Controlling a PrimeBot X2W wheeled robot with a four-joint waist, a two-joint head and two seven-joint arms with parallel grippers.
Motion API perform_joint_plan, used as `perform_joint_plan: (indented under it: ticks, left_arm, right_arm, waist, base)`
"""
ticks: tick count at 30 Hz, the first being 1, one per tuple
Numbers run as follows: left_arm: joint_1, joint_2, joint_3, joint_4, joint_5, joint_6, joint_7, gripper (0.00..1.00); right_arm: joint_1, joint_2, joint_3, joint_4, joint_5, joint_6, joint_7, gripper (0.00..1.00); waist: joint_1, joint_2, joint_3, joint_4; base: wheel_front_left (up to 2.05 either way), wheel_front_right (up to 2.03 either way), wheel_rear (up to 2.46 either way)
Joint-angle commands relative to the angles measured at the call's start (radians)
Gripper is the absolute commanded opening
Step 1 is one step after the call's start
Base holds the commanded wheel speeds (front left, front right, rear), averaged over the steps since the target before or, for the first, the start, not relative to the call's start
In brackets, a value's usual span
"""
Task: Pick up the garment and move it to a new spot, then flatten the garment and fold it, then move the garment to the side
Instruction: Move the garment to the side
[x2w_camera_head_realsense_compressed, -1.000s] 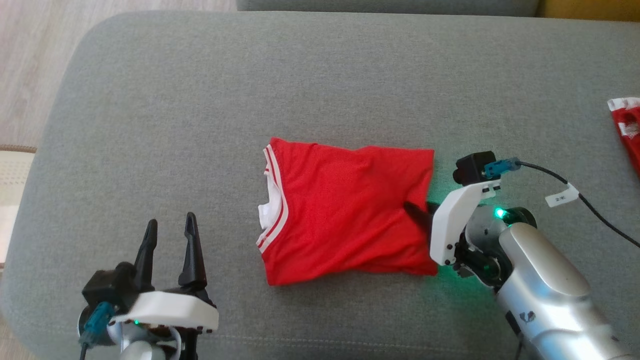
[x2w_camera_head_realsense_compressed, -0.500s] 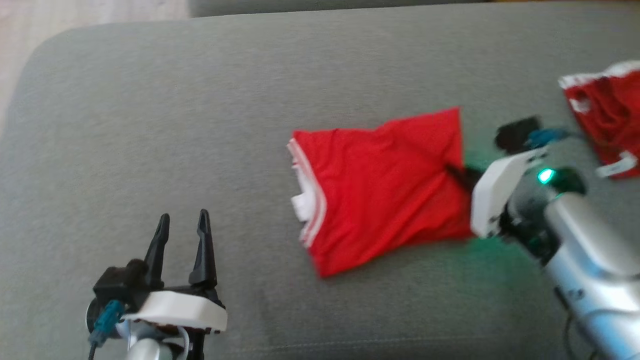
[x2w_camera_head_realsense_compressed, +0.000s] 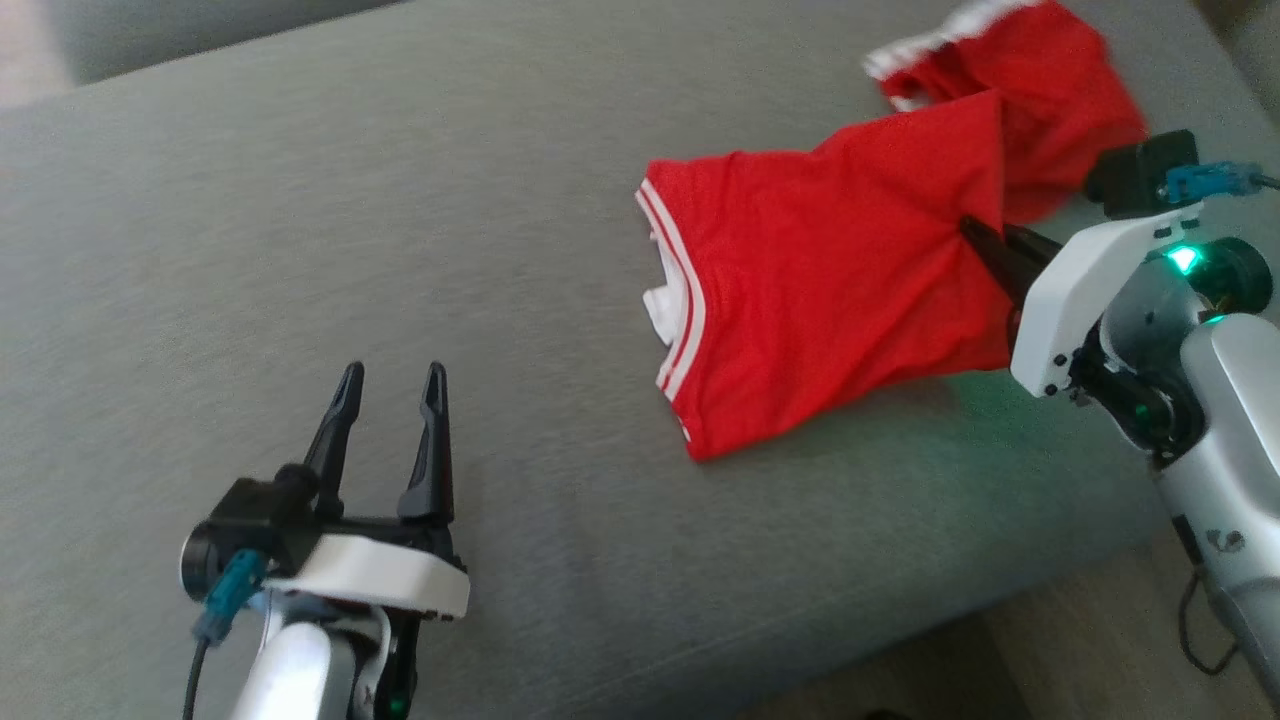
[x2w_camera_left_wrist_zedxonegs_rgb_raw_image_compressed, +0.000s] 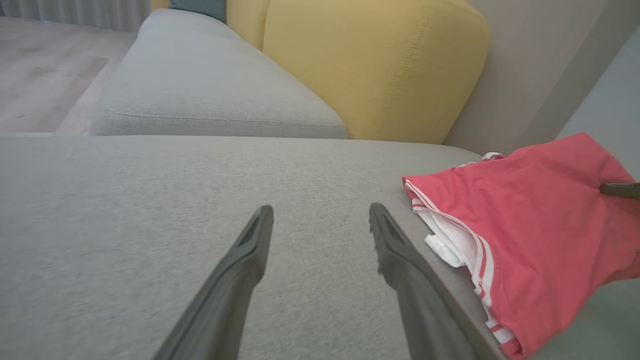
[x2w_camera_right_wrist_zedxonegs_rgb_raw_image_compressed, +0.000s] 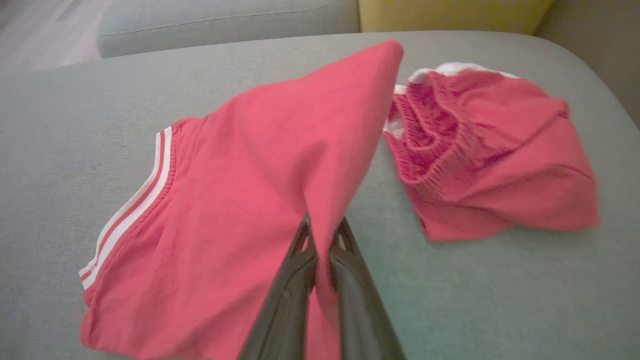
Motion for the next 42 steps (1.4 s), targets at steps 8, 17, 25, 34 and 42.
perform_joint_plan:
  ticks: [8,17,25,34,42]
  left_arm:
    - [-0.062,0.016,0.018,-0.017,0.023,-0.008,-0.009,1.00]
    - [-0.082,0.017,0.024,-0.017,0.018,-0.008,-0.009,1.00]
    - [-0.085,0.006,0.024,-0.026,0.004,-0.006,-0.009,1.00]
    - [-0.090,-0.004,0.020,-0.031,-0.006,-0.008,-0.009,1.00]
    - [-0.098,-0.007,0.010,-0.032,-0.008,-0.009,-0.009,1.00]
  right_arm:
    - [-0.030,0.035,-0.037,-0.038,-0.044,0.007,-0.033,0.00]
    - [-0.127,0.062,-0.058,0.017,-0.131,0.007,-0.069,0.00]
    - [-0.266,-0.027,-0.110,0.142,-0.263,0.007,-0.064,0.00]
    - [-0.348,-0.158,-0.230,0.272,-0.371,0.007,-0.048,0.00]
    - [-0.376,-0.233,-0.342,0.342,-0.468,0.007,-0.039,0.00]
  waist:
    - [0.0000,0.0000,0.069,-0.120]
    - [0.0000,0.0000,0.081,-0.050]
    - [0.0000,0.0000,0.087,0.054]
    - [0.0000,0.0000,0.108,0.146]
    - [0.0000,0.0000,0.128,0.196]
  base:
    - [0.00,0.00,0.00]
    - [0.00,0.00,0.00]
    - [0.00,0.00,0.00]
    - [0.00,0.00,0.00]
    - [0.00,0.00,0.00]
